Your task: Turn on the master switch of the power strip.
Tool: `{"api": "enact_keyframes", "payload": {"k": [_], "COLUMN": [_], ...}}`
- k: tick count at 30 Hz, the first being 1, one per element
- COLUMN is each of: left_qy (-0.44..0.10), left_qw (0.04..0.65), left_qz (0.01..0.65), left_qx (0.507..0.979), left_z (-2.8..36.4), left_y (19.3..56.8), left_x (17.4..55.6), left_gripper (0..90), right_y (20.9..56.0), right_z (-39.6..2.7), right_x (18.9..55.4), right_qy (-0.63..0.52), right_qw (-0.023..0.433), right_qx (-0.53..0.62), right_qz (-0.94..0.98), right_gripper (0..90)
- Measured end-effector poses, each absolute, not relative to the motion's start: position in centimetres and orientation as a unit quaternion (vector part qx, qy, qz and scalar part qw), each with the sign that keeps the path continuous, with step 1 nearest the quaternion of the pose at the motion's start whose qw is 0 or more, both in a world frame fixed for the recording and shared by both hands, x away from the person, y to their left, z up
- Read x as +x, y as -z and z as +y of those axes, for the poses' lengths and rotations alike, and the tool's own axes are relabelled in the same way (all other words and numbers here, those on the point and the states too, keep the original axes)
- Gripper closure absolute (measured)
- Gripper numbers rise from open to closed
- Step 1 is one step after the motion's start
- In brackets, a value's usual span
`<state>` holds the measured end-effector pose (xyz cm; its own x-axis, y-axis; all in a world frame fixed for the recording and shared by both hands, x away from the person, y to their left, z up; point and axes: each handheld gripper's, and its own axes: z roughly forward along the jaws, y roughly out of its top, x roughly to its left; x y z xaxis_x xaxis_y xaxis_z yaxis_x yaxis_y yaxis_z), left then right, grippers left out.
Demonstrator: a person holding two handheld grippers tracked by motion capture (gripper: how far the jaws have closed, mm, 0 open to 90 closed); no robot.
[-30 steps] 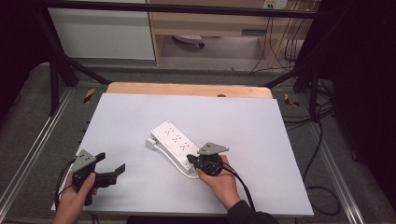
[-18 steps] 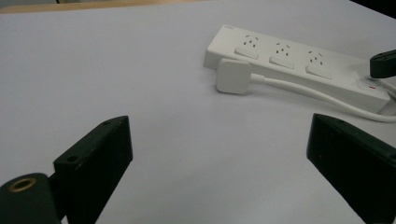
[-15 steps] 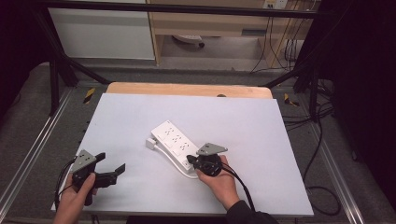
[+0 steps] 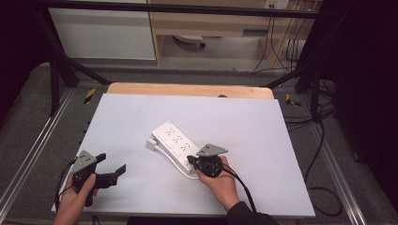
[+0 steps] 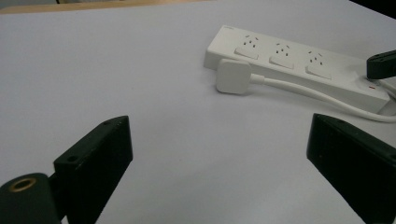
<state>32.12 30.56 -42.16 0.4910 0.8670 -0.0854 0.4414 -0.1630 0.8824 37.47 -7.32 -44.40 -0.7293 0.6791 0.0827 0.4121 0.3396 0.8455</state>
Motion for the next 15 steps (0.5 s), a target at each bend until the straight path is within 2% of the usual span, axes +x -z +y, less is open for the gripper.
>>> {"api": "enact_keyframes", "payload": {"k": [15], "left_qy": [-0.229], "left_qw": [0.465], "left_qz": [0.450], "left_qx": [0.727], "left_z": [30.57], "left_y": [42.15], "left_x": [32.12], "left_gripper": [6.9], "right_y": [44.69], "right_z": [-7.13], "right_x": [37.40], "right_qy": [-0.463], "right_qw": [0.150], "right_qx": [0.336], "right_qz": [0.806], "right_gripper": [90.0]}}
